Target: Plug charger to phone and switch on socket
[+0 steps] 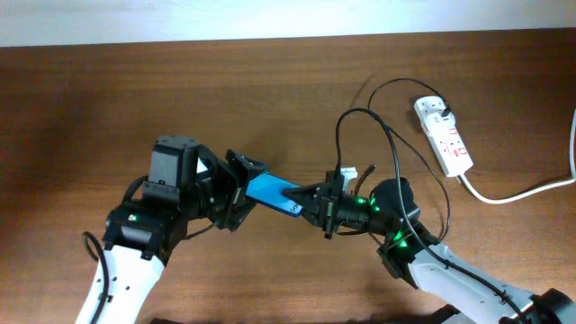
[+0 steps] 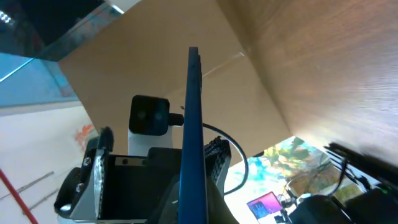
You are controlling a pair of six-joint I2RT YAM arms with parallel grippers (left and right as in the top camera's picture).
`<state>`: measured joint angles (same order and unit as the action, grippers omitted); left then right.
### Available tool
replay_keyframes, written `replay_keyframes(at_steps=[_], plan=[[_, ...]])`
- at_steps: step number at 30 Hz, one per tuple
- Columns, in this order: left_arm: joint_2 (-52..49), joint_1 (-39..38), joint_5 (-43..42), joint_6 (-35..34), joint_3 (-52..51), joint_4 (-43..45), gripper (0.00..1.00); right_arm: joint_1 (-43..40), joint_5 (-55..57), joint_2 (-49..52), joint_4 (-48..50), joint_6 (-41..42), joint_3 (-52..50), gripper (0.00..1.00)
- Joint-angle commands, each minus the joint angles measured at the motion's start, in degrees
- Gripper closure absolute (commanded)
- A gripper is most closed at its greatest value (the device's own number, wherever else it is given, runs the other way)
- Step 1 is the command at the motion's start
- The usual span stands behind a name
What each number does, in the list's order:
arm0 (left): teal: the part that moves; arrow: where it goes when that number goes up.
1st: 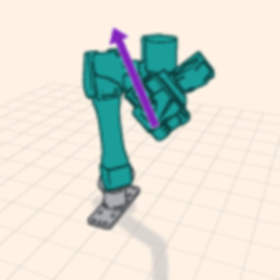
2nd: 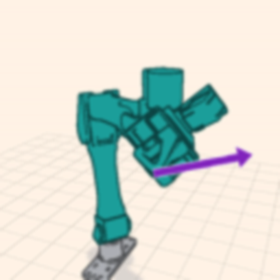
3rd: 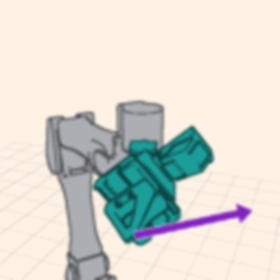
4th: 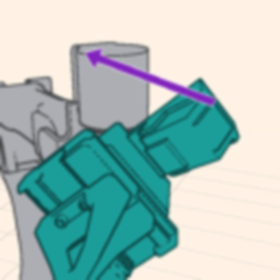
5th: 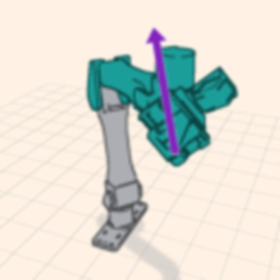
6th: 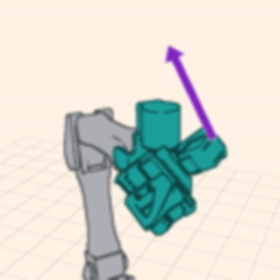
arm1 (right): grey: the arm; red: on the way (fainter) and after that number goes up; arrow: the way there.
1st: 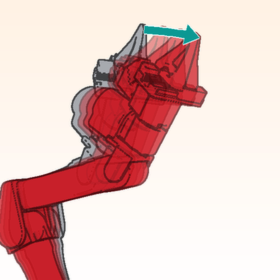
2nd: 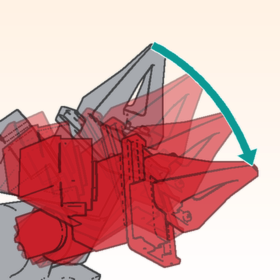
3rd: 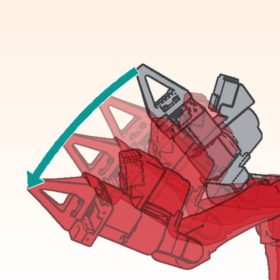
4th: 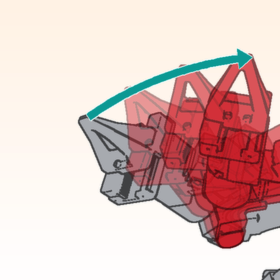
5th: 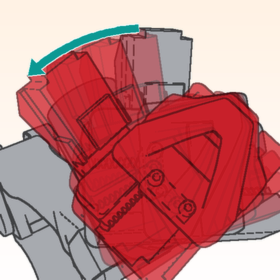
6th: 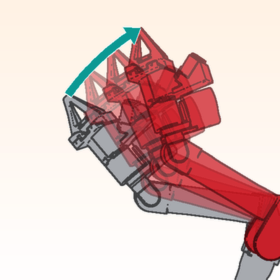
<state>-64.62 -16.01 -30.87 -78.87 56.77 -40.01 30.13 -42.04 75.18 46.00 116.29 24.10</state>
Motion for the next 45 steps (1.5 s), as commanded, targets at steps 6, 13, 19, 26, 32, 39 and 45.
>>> replay_keyframes(at_steps=[6,13,19,26,32,39,45], plan=[[-0.20,-0.83,6.43,-5.33,-0.17,0.55,0.56,3.28,4.83,-0.81,1.42,0.02,0.72,0.96],[-0.20,-0.83,8.46,-8.96,-0.15,0.57,0.67,3.28,5.70,-0.81,1.44,3.21,0.74,0.96],[-0.20,-1.09,8.46,-8.96,-0.17,0.57,0.67,3.28,6.80,-0.81,3.98,3.19,0.74,0.96],[-0.22,-2.64,10.38,-9.01,-0.17,1.03,0.86,3.28,6.75,-0.81,3.96,3.17,0.74,0.96],[-0.20,-2.64,10.36,-9.01,-0.17,4.02,1.00,3.28,6.75,-0.81,3.96,3.17,0.74,0.94],[-0.20,-2.58,17.66,-4.79,-0.15,4.39,1.00,3.28,6.73,-0.81,2.73,2.91,0.72,0.64],[-0.20,-0.20,22.25,10.38,-0.15,4.96,1.00,3.21,8.17,-0.81,-0.37,-1.55,0.72,0.48]])
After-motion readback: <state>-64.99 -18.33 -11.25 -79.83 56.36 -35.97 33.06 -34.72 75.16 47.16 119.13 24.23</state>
